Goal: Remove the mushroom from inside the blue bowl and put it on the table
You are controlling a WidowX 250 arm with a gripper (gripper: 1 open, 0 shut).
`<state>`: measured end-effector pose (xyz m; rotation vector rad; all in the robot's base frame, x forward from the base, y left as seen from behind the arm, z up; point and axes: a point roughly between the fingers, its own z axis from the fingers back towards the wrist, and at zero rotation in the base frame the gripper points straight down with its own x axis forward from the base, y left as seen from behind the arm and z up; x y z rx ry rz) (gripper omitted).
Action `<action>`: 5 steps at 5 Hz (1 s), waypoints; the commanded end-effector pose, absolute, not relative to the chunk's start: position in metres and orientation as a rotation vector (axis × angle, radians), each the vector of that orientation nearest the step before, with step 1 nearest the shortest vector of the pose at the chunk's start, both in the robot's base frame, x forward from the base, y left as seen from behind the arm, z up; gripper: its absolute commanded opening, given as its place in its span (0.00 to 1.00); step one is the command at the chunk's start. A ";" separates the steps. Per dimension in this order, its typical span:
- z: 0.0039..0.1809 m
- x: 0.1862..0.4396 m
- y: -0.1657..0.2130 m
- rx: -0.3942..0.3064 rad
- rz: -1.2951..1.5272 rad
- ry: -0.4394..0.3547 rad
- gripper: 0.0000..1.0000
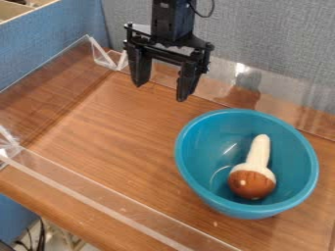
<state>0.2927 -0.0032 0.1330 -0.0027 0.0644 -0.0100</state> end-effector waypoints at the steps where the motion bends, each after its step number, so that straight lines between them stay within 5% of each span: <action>1: 0.126 0.292 -0.023 -0.010 -0.062 0.073 1.00; 4: 0.084 0.273 -0.149 0.003 -0.349 0.052 1.00; 5: 0.063 0.271 -0.154 0.005 -0.355 0.058 1.00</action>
